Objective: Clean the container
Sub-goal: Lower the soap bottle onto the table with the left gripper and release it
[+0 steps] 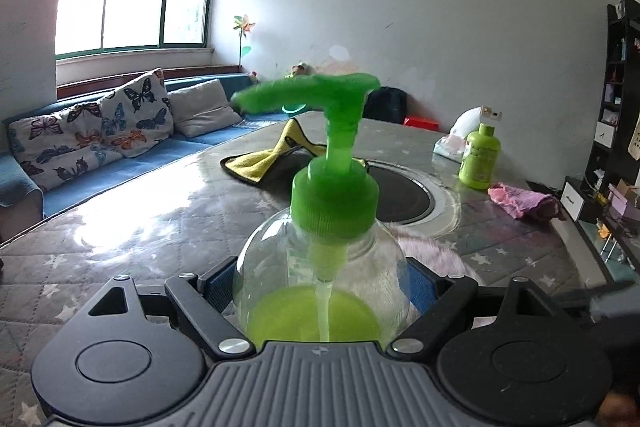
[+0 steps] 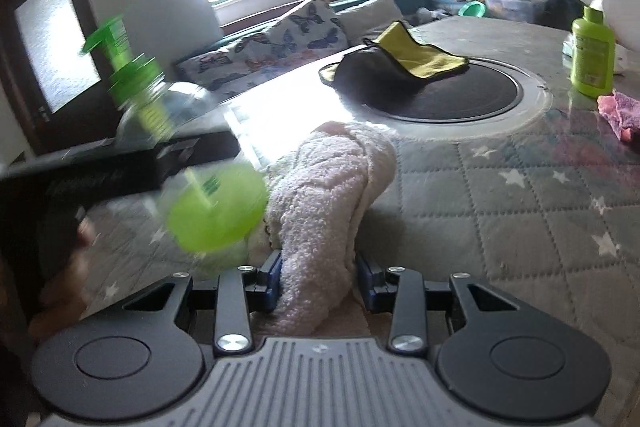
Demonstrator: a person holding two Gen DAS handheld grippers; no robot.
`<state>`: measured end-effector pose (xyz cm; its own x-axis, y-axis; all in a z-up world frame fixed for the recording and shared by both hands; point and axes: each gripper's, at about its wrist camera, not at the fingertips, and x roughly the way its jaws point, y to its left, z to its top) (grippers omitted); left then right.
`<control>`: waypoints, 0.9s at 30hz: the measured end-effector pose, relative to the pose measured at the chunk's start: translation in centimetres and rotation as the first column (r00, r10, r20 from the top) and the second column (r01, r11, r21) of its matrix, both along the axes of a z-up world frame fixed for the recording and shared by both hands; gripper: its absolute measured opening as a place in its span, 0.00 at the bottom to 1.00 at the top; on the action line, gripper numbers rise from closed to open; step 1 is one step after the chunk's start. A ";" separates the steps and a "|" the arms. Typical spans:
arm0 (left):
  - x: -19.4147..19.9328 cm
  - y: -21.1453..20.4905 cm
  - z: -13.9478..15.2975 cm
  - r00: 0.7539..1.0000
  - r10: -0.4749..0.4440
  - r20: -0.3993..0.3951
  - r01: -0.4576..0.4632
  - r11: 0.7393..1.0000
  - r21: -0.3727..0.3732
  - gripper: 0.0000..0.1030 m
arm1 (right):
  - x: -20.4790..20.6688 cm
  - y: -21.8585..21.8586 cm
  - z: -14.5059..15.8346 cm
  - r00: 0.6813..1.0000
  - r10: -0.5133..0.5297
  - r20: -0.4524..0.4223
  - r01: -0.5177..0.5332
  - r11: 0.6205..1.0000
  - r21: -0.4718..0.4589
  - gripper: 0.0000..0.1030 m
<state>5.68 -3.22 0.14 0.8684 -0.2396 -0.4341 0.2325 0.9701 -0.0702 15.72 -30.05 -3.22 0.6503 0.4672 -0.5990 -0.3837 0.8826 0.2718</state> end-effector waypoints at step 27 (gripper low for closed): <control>-1.1 1.3 -1.1 0.998 0.015 -0.068 -0.014 1.000 0.005 0.94 | 1.2 0.7 -0.2 0.987 -0.146 0.068 0.144 0.989 0.035 0.77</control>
<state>4.54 -1.94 -0.96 0.8403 -0.2253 -0.4931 0.2133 0.9736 -0.0814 16.90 -29.36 -3.38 0.7528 0.3817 -0.5363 -0.2711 0.9222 0.2758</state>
